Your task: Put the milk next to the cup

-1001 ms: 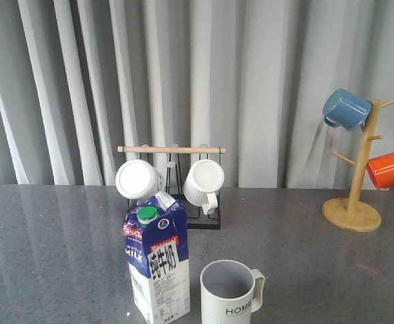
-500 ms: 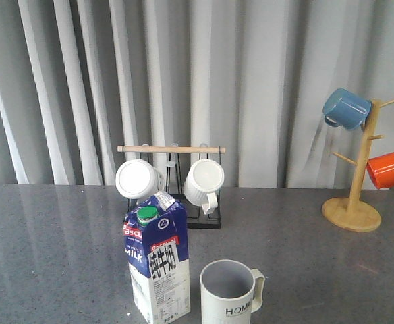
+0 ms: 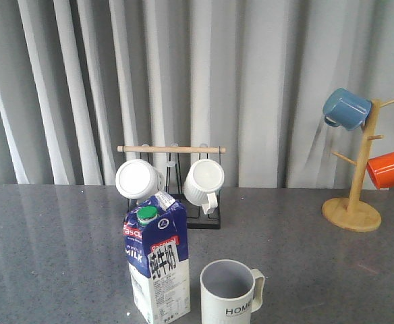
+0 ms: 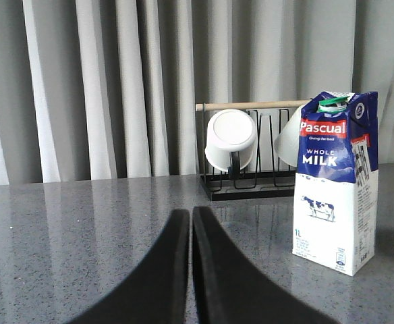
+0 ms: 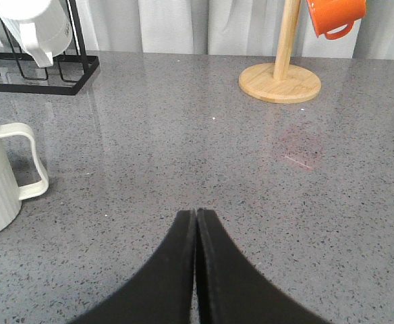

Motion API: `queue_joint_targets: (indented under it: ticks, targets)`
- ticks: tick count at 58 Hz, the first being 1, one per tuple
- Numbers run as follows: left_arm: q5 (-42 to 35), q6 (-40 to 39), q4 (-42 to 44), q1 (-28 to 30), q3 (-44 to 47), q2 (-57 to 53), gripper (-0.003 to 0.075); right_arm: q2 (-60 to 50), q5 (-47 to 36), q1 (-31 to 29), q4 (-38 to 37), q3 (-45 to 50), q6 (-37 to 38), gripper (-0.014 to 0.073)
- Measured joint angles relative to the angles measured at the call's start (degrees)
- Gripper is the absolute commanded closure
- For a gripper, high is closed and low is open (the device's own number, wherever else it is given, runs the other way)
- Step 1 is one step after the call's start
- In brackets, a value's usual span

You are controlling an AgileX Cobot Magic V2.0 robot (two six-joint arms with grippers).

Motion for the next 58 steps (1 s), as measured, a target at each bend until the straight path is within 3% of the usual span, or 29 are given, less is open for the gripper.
queue_joint_targets:
  ticks: [24,39,58]
  targets:
    - [0.0,0.04,0.0,0.0,0.0,0.0,0.0727,0.0,-4.05,0.0,1.96,-0.17,-0.25,0.0598]
    - [0.0,0.04,0.0,0.0,0.0,0.0,0.0727,0.0,-0.62,0.0,6.83,-0.24,-11.81,0.0598]
    - [0.0,0.04,0.0,0.0,0.0,0.0,0.0727,0.0,0.1,0.0,6.83,-0.24,-12.42,0.0598]
